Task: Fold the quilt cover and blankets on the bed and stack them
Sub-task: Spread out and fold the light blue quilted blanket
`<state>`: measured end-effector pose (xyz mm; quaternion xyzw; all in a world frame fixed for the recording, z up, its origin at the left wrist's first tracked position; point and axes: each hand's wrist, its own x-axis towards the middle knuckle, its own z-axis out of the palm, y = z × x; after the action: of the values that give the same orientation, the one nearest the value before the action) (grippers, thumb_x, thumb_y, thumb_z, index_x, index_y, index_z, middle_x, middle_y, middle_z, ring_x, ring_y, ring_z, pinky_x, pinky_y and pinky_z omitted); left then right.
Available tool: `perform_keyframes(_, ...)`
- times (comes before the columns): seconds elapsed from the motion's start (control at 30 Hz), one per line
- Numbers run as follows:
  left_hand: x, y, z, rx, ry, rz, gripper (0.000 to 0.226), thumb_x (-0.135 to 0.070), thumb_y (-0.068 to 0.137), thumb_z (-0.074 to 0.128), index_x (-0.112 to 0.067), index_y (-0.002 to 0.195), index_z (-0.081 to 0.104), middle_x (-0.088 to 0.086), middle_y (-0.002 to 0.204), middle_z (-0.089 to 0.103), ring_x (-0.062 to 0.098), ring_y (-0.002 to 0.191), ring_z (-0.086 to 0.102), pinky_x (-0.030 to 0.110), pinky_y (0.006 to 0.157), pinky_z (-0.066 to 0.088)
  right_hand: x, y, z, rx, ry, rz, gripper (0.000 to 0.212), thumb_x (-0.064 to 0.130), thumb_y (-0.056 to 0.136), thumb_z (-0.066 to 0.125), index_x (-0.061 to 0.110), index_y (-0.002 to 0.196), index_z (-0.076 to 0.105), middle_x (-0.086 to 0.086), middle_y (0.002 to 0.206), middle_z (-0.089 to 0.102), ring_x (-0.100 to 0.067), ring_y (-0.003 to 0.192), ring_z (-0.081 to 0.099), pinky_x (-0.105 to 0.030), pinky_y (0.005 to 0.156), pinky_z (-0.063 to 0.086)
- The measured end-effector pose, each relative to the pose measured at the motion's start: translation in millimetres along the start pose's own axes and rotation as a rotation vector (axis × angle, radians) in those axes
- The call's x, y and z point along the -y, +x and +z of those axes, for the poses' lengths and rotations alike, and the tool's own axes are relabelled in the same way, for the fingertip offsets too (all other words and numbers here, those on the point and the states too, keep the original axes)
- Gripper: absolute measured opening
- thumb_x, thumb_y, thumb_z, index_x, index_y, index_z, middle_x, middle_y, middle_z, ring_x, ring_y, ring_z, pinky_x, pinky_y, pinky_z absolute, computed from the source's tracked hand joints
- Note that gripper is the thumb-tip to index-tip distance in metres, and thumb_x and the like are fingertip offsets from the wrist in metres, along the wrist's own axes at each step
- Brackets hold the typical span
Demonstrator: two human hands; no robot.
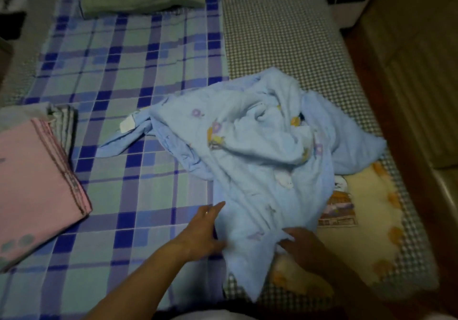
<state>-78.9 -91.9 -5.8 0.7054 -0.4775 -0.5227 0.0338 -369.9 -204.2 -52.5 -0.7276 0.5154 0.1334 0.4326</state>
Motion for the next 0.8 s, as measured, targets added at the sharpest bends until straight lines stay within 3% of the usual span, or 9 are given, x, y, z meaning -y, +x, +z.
perform_keyframes(0.07,-14.5,-4.3,5.2,0.009,0.097,0.096,0.122,-0.074,0.061,0.075,-0.048,0.154,0.001,-0.002,0.162,-0.002,0.023,0.149,0.010,0.043,0.120,0.025,75.0,-53.7,-42.4,-0.126,0.193,-0.129,0.017,0.026,0.088,0.063,0.015,0.083,0.075,0.016,0.082,0.071,0.002,0.076,0.059,-0.006,0.070,0.040)
perform_keyframes(0.13,-33.8,-7.2,9.5,-0.041,0.062,0.235,0.114,-0.075,0.066,0.072,-0.053,0.152,0.002,-0.010,0.164,-0.005,0.018,0.152,0.004,0.044,0.121,0.024,116.4,-82.3,-81.1,-0.204,0.367,-0.177,0.015,0.022,0.090,0.060,0.028,0.078,0.068,0.014,0.071,0.068,-0.003,0.067,0.060,-0.012,0.064,0.045)
perform_keyframes(0.23,-66.6,-17.5,-0.4,-0.192,-0.206,0.388,0.092,-0.071,0.075,0.069,-0.048,0.151,0.023,-0.017,0.161,0.017,0.007,0.148,0.018,0.033,0.118,0.028,154.5,-100.4,-118.7,-0.259,0.439,-0.283,0.020,0.009,0.092,0.060,0.024,0.081,0.069,-0.008,0.077,0.068,-0.019,0.069,0.062,-0.028,0.063,0.052)
perform_keyframes(0.33,-87.2,-33.5,-27.5,-0.475,-0.321,0.481,0.032,-0.036,0.094,0.057,-0.037,0.126,0.060,-0.013,0.132,0.059,0.009,0.125,0.053,0.026,0.102,0.044,182.5,-116.7,-133.5,-0.231,0.511,-0.339,0.013,0.007,0.090,0.063,0.014,0.083,0.071,-0.013,0.085,0.071,-0.032,0.079,0.065,-0.037,0.074,0.055)
perform_keyframes(0.4,-96.2,-55.4,-53.4,-0.573,-0.549,0.342,0.023,-0.024,0.101,0.048,-0.030,0.113,0.067,-0.013,0.110,0.070,0.010,0.107,0.065,0.023,0.088,0.049,189.6,-115.2,-131.9,-0.283,0.485,-0.334,0.024,0.005,0.090,0.062,0.022,0.074,0.068,-0.002,0.074,0.069,-0.016,0.068,0.065,-0.025,0.068,0.053)
perform_keyframes(0.5,-83.9,-91.9,-92.3,-0.392,-0.828,0.225,0.025,-0.026,0.104,0.049,-0.009,0.108,0.068,0.005,0.101,0.073,0.016,0.091,0.069,0.027,0.076,0.055,181.7,-94.7,-123.9,-0.425,0.142,-0.201,0.025,0.026,0.099,0.044,0.031,0.088,0.066,0.006,0.088,0.067,-0.004,0.080,0.063,-0.014,0.070,0.044)
perform_keyframes(0.6,-56.9,-124.6,-106.9,-0.245,-0.245,0.054,0.034,-0.045,0.098,0.052,-0.016,0.084,0.062,-0.004,0.081,0.066,0.007,0.073,0.060,0.026,0.066,0.046,170.8,-77.6,-112.2,-0.550,-0.090,-0.080,0.033,0.036,0.094,0.054,0.035,0.126,0.060,-0.005,0.124,0.058,-0.027,0.120,0.054,-0.034,0.095,0.042)
perform_keyframes(0.67,-42.5,-137.0,-104.1,-0.309,0.051,-0.072,0.032,-0.050,0.095,0.052,-0.022,0.080,0.057,-0.008,0.076,0.061,0.006,0.071,0.056,0.026,0.060,0.039,174.2,-81.6,-98.8,-0.421,-0.070,-0.294,0.075,0.044,0.080,0.068,0.041,0.147,0.035,0.000,0.148,0.040,-0.025,0.139,0.034,-0.034,0.113,0.028)
perform_keyframes(0.8,-55.1,-162.5,-95.1,-0.149,-0.331,0.236,0.025,-0.049,0.087,0.070,-0.037,0.108,0.064,-0.017,0.099,0.072,0.001,0.093,0.067,0.027,0.083,0.052,217.2,-93.0,-36.8,0.150,-0.071,-0.622,0.113,0.059,0.069,0.076,0.054,0.149,-0.003,0.026,0.155,0.006,0.005,0.144,0.001,-0.021,0.117,0.010)
